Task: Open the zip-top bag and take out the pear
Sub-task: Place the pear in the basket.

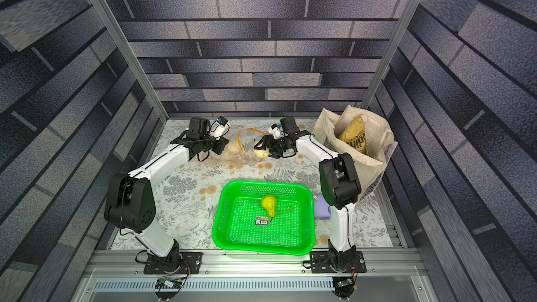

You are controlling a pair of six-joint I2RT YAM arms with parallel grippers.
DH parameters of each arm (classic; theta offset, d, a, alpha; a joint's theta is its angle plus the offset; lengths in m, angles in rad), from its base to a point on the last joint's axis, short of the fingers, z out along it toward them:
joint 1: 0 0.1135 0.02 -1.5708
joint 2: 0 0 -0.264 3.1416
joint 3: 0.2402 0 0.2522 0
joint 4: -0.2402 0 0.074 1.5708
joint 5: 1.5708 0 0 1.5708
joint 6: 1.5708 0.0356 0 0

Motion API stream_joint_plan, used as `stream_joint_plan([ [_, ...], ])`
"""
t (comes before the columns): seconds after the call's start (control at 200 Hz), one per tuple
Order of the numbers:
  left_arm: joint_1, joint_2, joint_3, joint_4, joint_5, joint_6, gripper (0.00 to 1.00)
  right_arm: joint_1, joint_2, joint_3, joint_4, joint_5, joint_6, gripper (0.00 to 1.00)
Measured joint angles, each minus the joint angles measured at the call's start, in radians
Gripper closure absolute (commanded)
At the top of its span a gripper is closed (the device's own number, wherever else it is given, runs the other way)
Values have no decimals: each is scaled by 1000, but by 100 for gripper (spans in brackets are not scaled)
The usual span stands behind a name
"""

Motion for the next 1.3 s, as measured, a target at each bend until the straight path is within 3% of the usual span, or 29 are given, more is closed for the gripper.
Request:
stream_joint_plan([
  [0.276,13,0,0,2,0,-29,100,-59,-262,-105,-101,11,-253,38],
  [0.666,20,-39,-9,4,-29,-42,100,-31,-442,-272,-189,-23,-538,40],
  [0.957,27,-45,-9,7,-34,-45,100,223,-559,-399,-244,-2,-917,38],
  [1.298,27,-45,-9,10,-34,-48,100,405,-451,-356,-371,208,-1276,39],
])
